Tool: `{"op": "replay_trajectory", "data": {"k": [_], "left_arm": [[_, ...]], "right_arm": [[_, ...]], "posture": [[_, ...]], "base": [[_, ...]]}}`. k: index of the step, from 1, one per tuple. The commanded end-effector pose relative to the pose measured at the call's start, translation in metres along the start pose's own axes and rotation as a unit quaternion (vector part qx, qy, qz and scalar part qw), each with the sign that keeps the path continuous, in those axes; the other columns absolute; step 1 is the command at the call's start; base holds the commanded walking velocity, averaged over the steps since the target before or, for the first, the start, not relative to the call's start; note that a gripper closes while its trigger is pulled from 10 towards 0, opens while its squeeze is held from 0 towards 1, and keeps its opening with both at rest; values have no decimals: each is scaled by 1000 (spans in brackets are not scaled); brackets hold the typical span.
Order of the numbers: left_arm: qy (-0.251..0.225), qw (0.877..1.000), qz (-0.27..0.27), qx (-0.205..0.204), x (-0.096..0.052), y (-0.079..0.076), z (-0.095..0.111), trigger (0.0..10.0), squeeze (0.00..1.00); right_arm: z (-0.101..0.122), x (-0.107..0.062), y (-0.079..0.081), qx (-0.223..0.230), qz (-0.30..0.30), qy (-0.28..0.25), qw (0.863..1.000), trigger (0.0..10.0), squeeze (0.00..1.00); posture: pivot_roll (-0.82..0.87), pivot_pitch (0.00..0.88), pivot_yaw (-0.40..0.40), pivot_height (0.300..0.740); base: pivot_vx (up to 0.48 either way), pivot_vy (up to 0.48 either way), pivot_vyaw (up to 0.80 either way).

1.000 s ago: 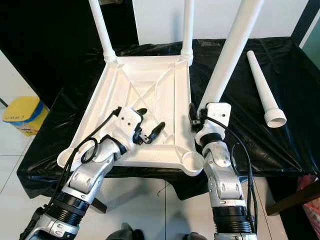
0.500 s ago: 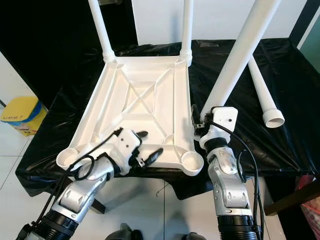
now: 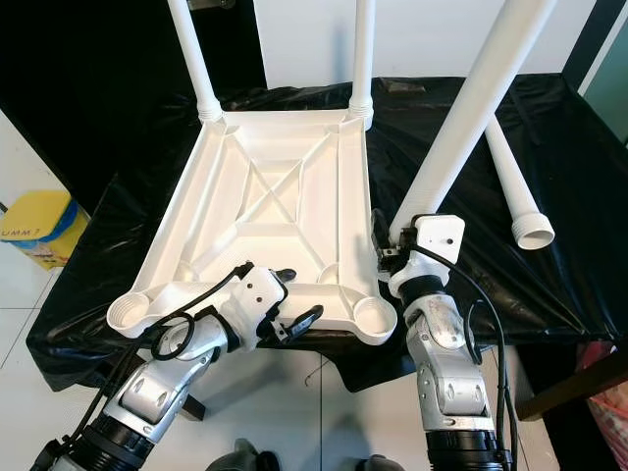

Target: Building children table

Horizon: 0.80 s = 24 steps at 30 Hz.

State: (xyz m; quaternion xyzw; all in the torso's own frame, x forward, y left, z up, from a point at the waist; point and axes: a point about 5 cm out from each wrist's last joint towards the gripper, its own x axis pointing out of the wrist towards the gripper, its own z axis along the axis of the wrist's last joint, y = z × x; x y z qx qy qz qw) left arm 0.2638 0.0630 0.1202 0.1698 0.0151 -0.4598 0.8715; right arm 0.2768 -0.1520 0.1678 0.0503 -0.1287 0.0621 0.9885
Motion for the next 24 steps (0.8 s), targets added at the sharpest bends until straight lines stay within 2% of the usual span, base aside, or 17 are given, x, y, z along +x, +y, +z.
{"op": "replay_trajectory", "data": {"k": [1,3,9,24], "left_arm": [[31,999,-20,4,1,-5,-10,10000,0],[50,998,-30,23,3,-7,-14,10000,0],[64,997,-20,49,8,0,-16,10000,0],[76,991,61,91,34,20,-12,10000,0]], "right_arm": [[5,-1,1,0,5,-14,1000,10000,0],[5,-2,2,2,6,-14,1000,10000,0],[5,-1,2,4,5,-13,1000,10000,0],[6,0,6,10,7,-19,1000,10000,0]], "posture": [[-44,98,25,740],[-42,101,27,740],[-42,101,27,740],[-51,101,33,740]], "base": [[0,0,0],[0,0,0],[0,0,0],[0,0,0]]}}
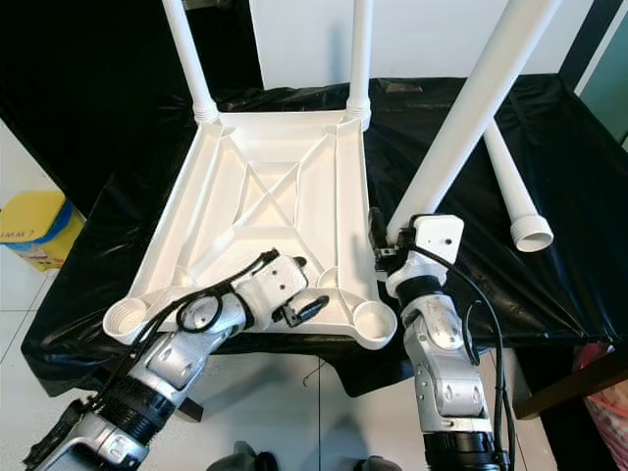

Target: Building children table

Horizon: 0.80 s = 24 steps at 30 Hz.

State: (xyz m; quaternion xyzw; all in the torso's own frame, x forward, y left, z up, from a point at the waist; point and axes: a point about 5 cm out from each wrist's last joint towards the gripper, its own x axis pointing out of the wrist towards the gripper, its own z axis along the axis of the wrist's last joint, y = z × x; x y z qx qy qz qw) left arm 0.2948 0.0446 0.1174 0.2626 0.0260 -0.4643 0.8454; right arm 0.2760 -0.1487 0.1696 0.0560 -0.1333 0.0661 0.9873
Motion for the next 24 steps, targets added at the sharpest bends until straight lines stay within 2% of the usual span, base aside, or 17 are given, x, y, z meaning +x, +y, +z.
{"op": "replay_trajectory", "data": {"k": [1,4,6,8,13,16,18,21,24], "left_arm": [[30,997,75,6,2,4,-11,10000,0],[36,994,102,28,8,12,-8,10000,0],[36,994,102,28,8,12,-8,10000,0],[38,988,138,52,13,22,-3,10000,0],[22,981,186,48,20,37,10,10000,0],[20,978,203,51,22,41,13,10000,0],[22,974,217,59,23,44,14,10000,0],[33,960,260,99,25,52,18,10000,0],[33,956,270,106,25,55,19,10000,0]], "right_arm": [[5,0,2,4,4,-14,1000,10000,0],[5,0,3,5,5,-15,1000,10000,0],[5,0,3,5,5,-15,1000,10000,0],[5,0,4,6,7,-15,1000,10000,0],[5,0,6,7,10,-15,1000,10000,0],[5,0,6,8,11,-15,1000,10000,0],[5,0,6,8,11,-15,1000,10000,0],[5,0,7,6,13,-15,1000,10000,0],[5,0,7,5,13,-15,1000,10000,0]], "posture": [[-51,101,33,740],[-50,102,31,740],[-50,102,31,740],[-50,102,30,740],[-50,103,30,740],[-51,104,31,740],[-51,104,31,740],[-54,106,34,740],[-54,107,34,740]], "base": [[0,0,0],[0,0,0],[0,0,0],[0,0,0],[0,0,0],[0,0,0],[0,0,0],[0,0,0],[0,0,0]]}}
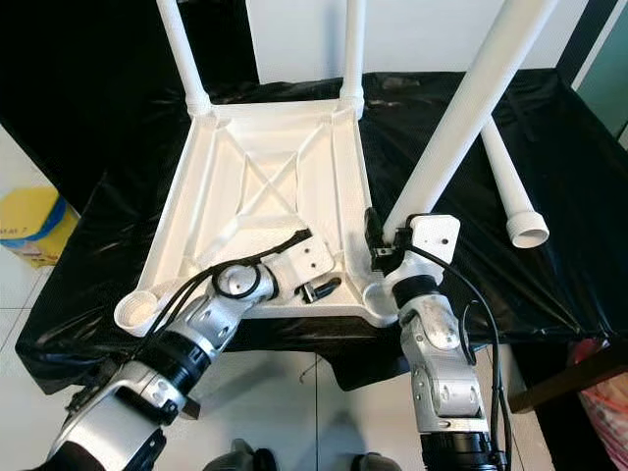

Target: Building children table

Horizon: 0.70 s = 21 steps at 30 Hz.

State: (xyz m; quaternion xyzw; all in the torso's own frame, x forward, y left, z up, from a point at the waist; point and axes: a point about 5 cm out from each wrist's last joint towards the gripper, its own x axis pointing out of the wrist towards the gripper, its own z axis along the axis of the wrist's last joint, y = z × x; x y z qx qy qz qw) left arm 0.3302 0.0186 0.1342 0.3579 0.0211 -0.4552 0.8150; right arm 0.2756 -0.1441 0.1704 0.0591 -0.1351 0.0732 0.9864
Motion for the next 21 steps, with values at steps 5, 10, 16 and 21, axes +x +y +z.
{"op": "replay_trajectory", "data": {"k": [5,10,16,21], "left_arm": [[12,952,306,-2,-13,38,-8,10000,0],[-44,956,279,-76,-15,35,-2,10000,0],[-139,963,182,-145,-26,16,6,10000,0],[-165,963,138,-163,-34,6,5,10000,0]], "right_arm": [[4,-1,2,1,4,-12,1000,10000,0],[3,-2,3,-3,5,-6,1000,10000,0],[3,-4,3,-17,14,-5,1000,10000,0],[3,-6,2,-21,17,-2,1000,10000,0]], "posture": [[-54,109,34,740],[-55,111,30,740],[-55,109,22,740],[-55,106,15,740]], "base": [[0,0,0],[0,0,0],[0,0,0],[0,0,0]]}}
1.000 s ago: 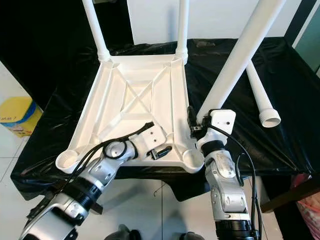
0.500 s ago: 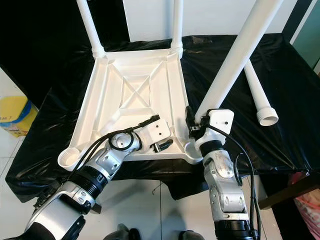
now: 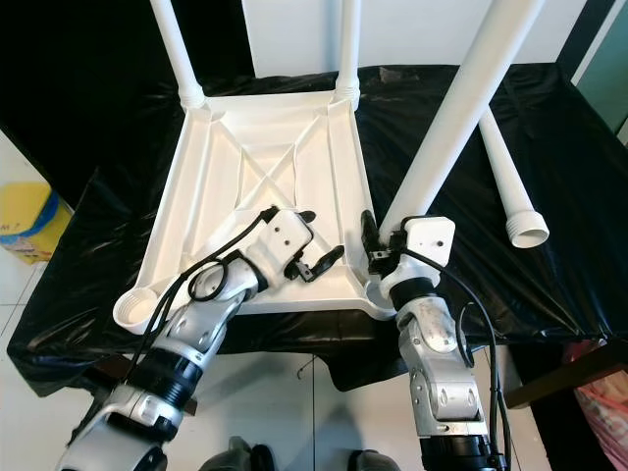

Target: Building children table

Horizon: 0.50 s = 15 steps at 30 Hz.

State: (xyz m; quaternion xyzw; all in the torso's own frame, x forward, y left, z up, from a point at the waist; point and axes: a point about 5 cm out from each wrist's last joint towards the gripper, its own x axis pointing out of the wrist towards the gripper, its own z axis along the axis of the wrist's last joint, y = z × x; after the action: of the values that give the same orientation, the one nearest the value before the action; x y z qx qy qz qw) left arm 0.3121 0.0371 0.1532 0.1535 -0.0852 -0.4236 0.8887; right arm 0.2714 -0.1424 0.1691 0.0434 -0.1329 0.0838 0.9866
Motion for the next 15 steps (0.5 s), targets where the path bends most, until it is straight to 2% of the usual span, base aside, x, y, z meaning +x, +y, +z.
{"op": "replay_trajectory", "data": {"k": [1,4,8,9,11,15], "left_arm": [[-8,999,24,-23,-12,-1,-2,10000,0],[-11,999,7,-37,-20,-4,-3,10000,0],[-27,997,-39,-66,-42,-13,-2,10000,0],[-27,997,-39,-66,-42,-13,-2,10000,0],[-29,995,-56,-71,-52,-16,1,10000,0],[-23,995,-68,-68,-58,-18,1,10000,0]], "right_arm": [[3,-4,-1,-9,5,-4,1000,10000,0],[2,-7,-2,-12,5,0,1000,10000,0],[-9,-23,-9,-24,12,30,999,10000,0],[-9,-23,-9,-24,12,30,999,10000,0],[-15,-32,-13,-33,15,47,998,10000,0],[-19,-35,-17,-40,13,56,998,10000,0]], "posture": [[-54,104,12,740],[-54,103,10,740],[-49,104,2,740],[-49,104,2,740],[-49,105,0,740],[-50,104,2,740]], "base": [[0,0,0],[0,0,0],[0,0,0],[0,0,0],[0,0,0],[0,0,0]]}}
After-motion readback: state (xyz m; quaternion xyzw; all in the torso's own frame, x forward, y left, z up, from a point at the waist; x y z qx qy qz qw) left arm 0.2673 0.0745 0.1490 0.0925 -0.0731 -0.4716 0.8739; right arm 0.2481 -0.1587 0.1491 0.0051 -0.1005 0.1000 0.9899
